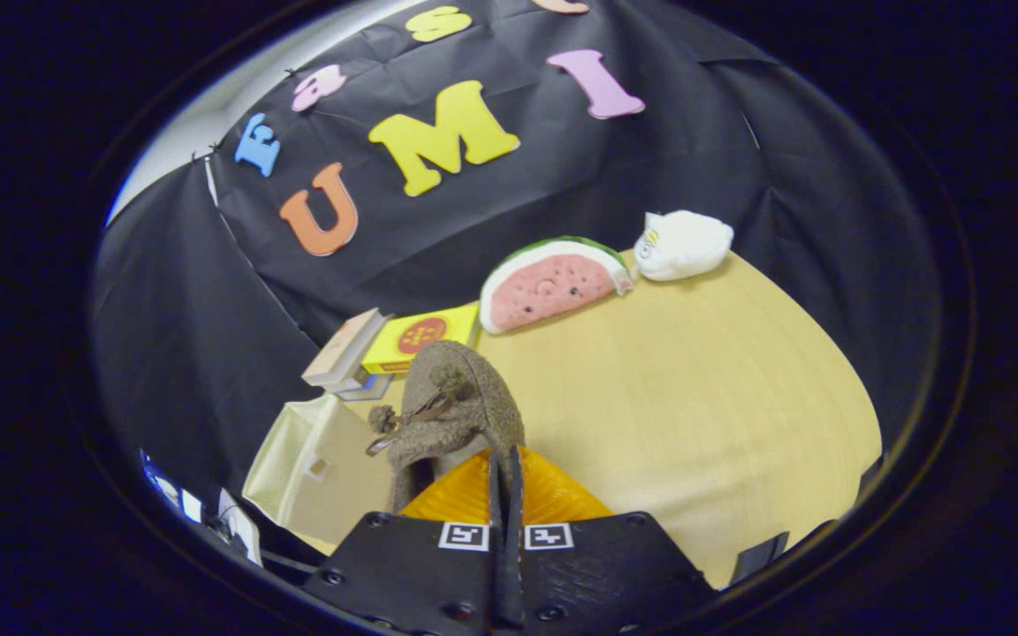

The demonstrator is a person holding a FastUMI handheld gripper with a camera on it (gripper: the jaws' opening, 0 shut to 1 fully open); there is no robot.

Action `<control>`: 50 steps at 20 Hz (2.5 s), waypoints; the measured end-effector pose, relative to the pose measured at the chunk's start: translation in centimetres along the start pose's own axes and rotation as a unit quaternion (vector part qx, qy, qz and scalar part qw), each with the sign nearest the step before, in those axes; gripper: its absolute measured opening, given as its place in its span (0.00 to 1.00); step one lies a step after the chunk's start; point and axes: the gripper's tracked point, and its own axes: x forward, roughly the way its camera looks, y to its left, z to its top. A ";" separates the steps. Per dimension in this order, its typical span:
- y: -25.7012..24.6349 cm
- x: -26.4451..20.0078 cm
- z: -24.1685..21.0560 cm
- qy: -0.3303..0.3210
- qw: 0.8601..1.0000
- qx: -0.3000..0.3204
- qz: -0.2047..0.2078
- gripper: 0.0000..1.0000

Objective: Open the storage box then place both shoes into the box .Put the left shoe in first, then the right shoe, with the right side of both shoes facing outward in a uniform manner.

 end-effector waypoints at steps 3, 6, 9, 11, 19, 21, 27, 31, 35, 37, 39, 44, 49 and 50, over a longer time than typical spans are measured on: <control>7.9 -0.2 1.7 -0.028 0.999 0.000 0.026 0.00; 15.3 0.8 1.4 -0.034 0.998 0.002 0.046 0.00; 21.2 1.9 0.0 -0.037 0.997 -0.029 0.055 0.00; 24.4 3.3 -1.6 -0.033 0.997 -0.048 0.059 0.00; 28.5 8.8 -7.5 -0.035 0.998 -0.048 0.033 0.00; 27.9 10.1 -8.2 -0.032 0.999 -0.033 0.019 0.00; 25.7 11.6 -10.2 -0.029 0.998 -0.052 -0.023 0.00; 25.7 12.5 -11.1 -0.019 0.998 -0.060 -0.020 0.00; 25.6 12.6 -11.7 -0.015 0.999 -0.051 -0.009 0.08; 25.5 11.9 -11.0 -0.036 0.997 -0.068 -0.006 0.14; 26.1 11.0 -10.0 -0.063 0.994 -0.091 0.005 0.33; 25.6 6.5 -7.6 -0.129 0.982 -0.136 0.020 0.89; 22.4 0.1 -5.0 -0.207 0.964 -0.168 0.017 0.96; 21.3 -1.4 -4.2 -0.223 0.960 -0.167 0.013 0.96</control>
